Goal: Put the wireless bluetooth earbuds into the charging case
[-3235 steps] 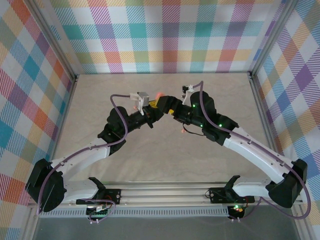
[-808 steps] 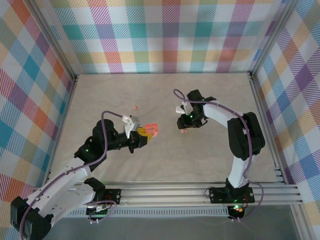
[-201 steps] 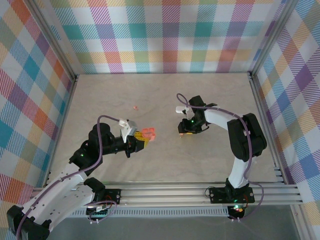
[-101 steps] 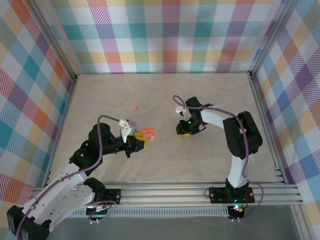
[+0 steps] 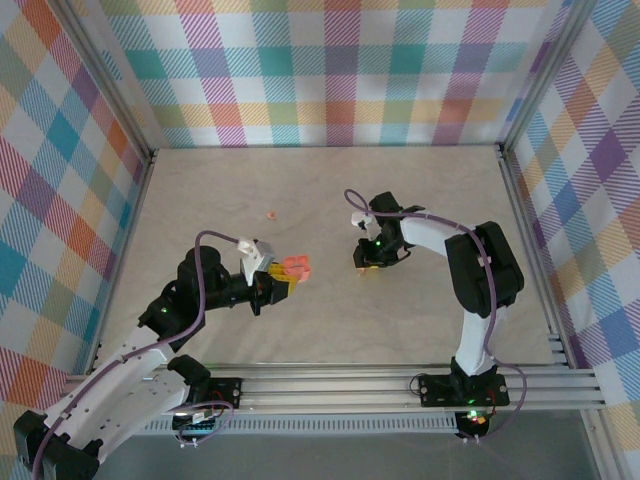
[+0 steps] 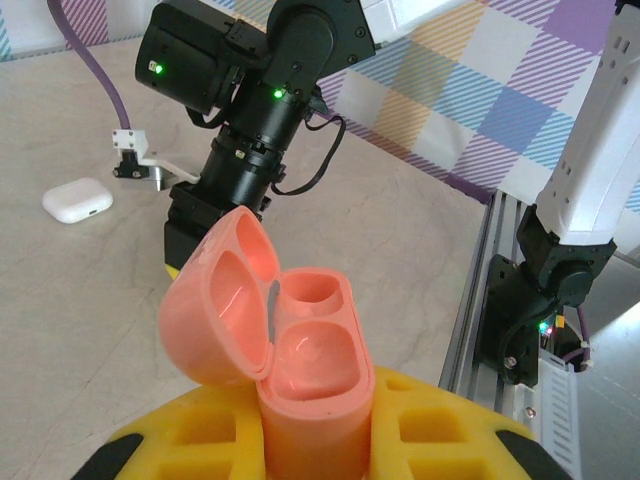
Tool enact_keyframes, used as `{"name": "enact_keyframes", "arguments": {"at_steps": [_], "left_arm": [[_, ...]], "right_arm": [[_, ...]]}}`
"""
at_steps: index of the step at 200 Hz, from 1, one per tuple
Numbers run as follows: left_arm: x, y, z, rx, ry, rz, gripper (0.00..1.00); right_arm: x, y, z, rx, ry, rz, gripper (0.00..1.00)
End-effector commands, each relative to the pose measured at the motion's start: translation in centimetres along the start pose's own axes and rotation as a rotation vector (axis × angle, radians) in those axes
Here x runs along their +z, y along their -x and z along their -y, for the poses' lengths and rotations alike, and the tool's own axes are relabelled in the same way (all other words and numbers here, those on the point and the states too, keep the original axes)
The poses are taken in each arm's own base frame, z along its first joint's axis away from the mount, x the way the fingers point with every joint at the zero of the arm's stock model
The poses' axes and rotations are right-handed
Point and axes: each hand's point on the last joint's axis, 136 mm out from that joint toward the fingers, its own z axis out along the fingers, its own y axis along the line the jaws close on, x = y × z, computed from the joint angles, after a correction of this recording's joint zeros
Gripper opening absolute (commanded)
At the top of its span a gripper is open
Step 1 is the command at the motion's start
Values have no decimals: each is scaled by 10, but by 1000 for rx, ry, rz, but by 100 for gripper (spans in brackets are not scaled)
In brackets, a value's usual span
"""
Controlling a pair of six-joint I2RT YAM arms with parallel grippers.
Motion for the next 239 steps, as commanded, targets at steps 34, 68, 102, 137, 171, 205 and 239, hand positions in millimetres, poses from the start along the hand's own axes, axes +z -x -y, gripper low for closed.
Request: {"name": "enact_keyframes", "arguments": {"at_steps": [34, 68, 102, 137, 171, 205, 239], "left_arm": [[-5, 4, -2, 19, 21, 14, 4], [-7, 4, -2, 24, 27, 17, 4], [-6, 6, -2, 24, 22, 13, 4], [-7, 5, -1, 18, 22, 14, 4], [-8, 4, -1, 19, 23, 14, 4], [-6, 6, -1, 19, 16, 13, 4], [-5, 6, -1, 22, 13, 14, 4]], "right_arm": [[0, 2, -7, -26, -1, -13, 26], [3, 1, -8, -41, -25, -28, 33], [9, -3, -6, -58, -54, -50, 33], [11, -5, -2, -61, -70, -57, 30], [11, -4, -3, -64, -70, -56, 27], [8, 0, -6, -72, -65, -44, 24], [-8, 4, -13, -93, -59, -12, 22]]}}
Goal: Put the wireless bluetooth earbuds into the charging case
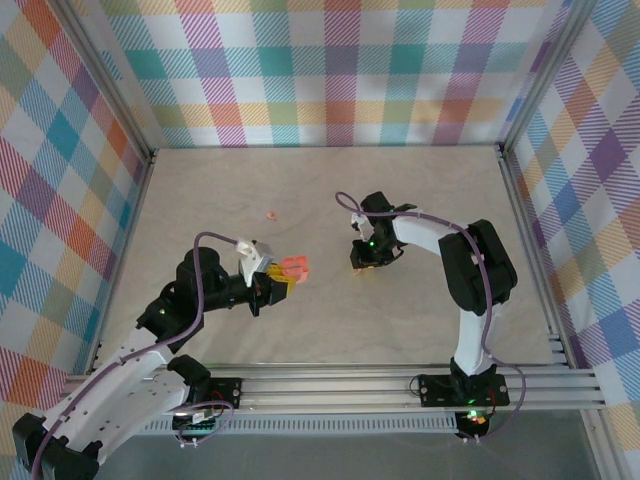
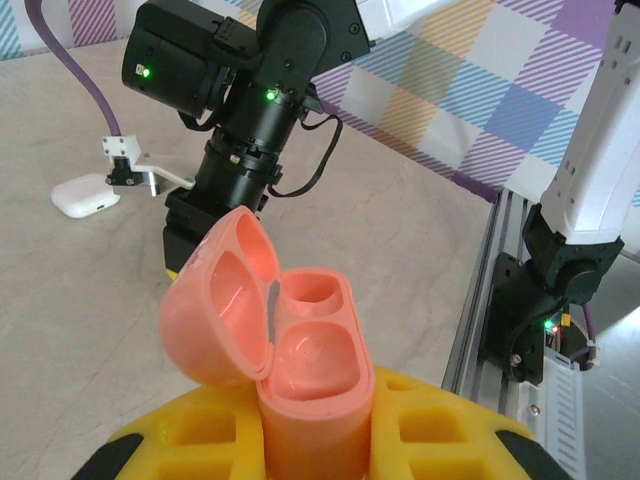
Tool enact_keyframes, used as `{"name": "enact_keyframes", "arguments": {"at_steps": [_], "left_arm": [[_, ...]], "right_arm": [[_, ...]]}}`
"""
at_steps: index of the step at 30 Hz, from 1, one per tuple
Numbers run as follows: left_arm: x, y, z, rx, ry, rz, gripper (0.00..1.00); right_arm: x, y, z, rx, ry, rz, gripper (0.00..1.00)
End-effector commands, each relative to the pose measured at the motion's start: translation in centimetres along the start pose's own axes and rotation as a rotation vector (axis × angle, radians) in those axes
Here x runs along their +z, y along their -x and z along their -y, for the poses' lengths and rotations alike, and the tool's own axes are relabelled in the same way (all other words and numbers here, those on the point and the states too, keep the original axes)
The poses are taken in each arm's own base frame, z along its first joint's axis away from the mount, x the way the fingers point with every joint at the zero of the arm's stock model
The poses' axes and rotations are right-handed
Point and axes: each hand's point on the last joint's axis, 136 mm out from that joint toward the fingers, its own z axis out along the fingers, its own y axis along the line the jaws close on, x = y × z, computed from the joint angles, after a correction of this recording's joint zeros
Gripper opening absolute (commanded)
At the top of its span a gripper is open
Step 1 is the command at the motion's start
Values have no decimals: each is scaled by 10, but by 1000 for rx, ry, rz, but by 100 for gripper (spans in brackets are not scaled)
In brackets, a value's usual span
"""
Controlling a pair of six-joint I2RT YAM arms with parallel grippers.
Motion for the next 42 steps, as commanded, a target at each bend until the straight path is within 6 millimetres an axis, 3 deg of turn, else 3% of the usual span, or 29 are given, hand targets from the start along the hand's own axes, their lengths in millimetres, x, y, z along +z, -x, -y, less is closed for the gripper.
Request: {"name": "enact_keyframes", "arguments": {"at_steps": [1, 9, 15, 23, 28, 36, 42], "left_arm": [[-3, 8, 0, 24, -2, 22, 4], [8, 12, 1, -20, -46, 48, 4], [10, 11, 3, -10, -65, 55, 3], [9, 17, 6, 29, -78, 81, 3], [8, 19, 7, 48, -81, 94, 3], [8, 20, 7, 54, -81, 97, 3], [7, 20, 8, 63, -85, 98, 3]], "right_arm": [[-16, 4, -7, -35, -5, 17, 22], [-66, 7, -21, -114, -15, 114, 18], [-118, 3, -39, -214, -69, 209, 18], [-197, -6, -89, -448, -161, 406, 15], [-233, -13, -130, -590, -133, 537, 15], [-248, -34, -196, -868, -65, 595, 15], [-239, -42, -218, -982, -39, 584, 15]]}}
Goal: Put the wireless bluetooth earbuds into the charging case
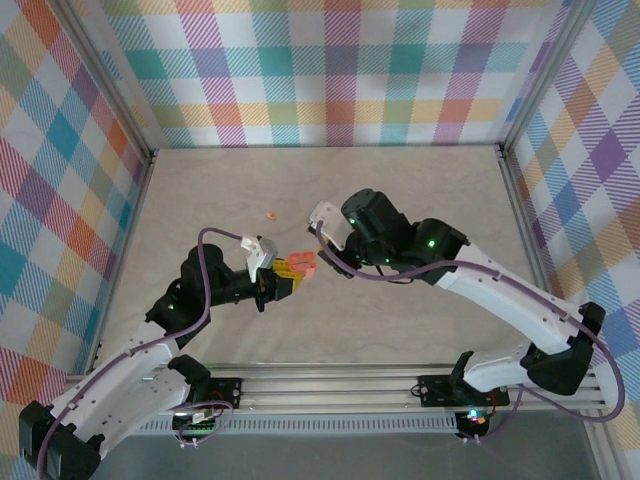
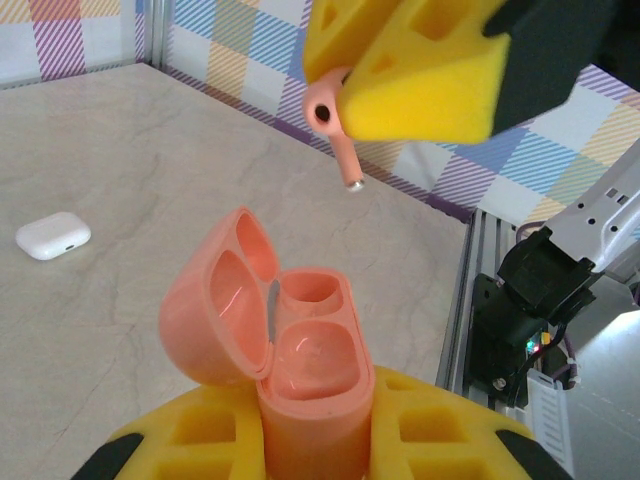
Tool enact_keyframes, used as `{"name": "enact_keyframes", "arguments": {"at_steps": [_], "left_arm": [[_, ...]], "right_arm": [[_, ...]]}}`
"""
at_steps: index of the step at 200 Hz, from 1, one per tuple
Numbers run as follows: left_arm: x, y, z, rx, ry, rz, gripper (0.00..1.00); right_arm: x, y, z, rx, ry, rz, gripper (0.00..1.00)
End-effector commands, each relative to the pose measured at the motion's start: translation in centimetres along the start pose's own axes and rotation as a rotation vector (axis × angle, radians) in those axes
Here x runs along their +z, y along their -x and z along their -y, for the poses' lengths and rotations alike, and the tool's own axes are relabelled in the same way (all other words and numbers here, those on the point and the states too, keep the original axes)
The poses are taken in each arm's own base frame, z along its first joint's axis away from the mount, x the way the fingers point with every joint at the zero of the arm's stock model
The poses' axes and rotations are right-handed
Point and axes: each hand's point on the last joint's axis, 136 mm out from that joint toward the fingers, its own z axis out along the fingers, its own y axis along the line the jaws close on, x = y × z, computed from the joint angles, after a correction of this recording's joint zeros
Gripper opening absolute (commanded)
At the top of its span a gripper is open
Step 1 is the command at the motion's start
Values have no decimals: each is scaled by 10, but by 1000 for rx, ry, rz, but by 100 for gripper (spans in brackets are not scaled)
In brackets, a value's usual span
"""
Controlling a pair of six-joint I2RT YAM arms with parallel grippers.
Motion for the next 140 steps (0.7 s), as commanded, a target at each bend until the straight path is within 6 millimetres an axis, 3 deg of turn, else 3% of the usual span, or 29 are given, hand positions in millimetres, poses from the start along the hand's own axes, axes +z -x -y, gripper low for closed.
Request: {"name": "enact_keyframes", "arguments": {"at_steps": [1, 51, 140], "left_arm": [[-4, 8, 4, 51, -20, 37, 3], [-4, 6, 7, 60, -34, 40, 3], [-7, 7, 6, 47, -17, 46, 3]], "right_arm": [[3, 11, -5, -84, 10, 26, 15], [8, 15, -4, -111, 1, 36, 15], [13, 10, -23, -176, 59, 39, 15]]}}
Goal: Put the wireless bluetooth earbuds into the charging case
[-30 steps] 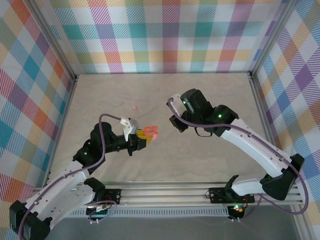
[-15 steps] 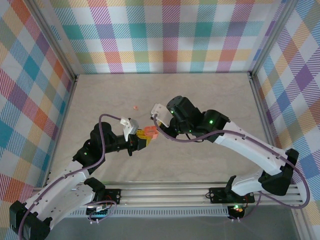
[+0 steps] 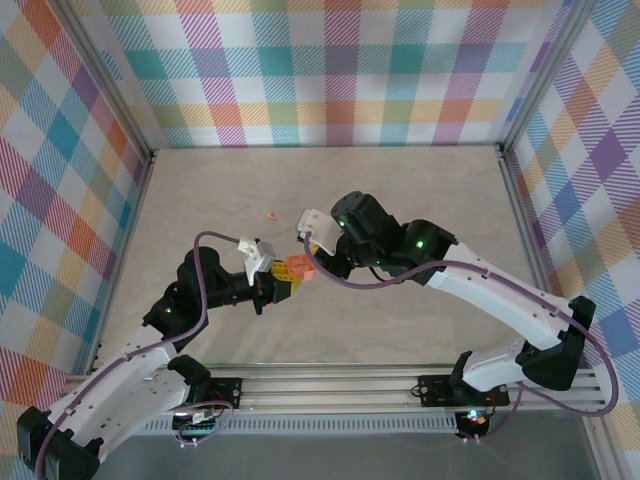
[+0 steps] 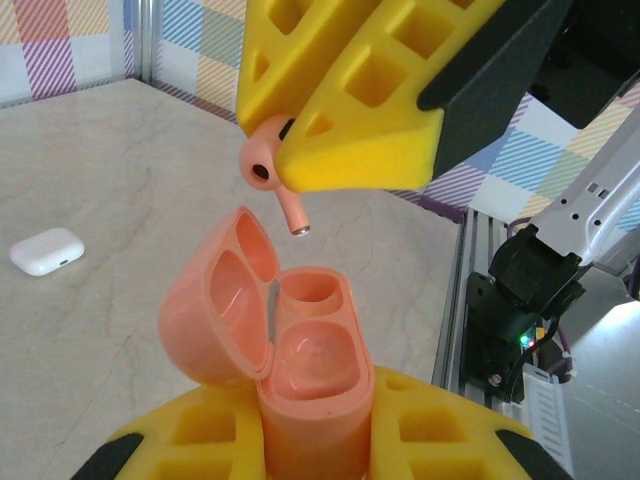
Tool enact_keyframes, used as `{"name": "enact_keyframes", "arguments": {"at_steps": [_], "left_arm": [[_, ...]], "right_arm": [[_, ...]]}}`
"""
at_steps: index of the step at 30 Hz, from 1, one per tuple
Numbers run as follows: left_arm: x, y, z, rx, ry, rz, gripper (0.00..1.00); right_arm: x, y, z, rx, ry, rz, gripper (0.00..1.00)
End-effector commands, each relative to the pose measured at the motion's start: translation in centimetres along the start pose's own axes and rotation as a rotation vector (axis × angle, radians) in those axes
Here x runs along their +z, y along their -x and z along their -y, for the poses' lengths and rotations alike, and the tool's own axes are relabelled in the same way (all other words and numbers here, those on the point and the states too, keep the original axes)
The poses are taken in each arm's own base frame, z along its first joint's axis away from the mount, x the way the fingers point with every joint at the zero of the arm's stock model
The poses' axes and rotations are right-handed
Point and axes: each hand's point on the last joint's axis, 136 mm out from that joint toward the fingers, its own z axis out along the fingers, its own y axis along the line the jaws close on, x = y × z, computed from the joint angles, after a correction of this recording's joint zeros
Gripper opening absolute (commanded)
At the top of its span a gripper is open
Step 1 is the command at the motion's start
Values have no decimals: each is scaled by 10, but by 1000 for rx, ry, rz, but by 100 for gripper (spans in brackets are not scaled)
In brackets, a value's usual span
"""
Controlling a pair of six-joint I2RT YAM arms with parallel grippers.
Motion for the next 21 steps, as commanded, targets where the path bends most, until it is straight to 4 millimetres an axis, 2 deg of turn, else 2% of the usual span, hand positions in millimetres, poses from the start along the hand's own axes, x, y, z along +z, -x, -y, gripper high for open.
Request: {"name": "enact_keyframes", "arguments": {"at_steps": [1, 18, 21], "left_arm": [[-2, 6, -1, 11, 5, 29, 3], [-2, 14, 0, -15, -4, 61, 3], [-2, 15, 0, -15, -4, 63, 3]], "right_arm": [[3, 5, -10, -48, 26, 26, 15], [13, -4, -23, -132, 60, 60, 15], [13, -6, -30, -146, 96, 69, 16]]}}
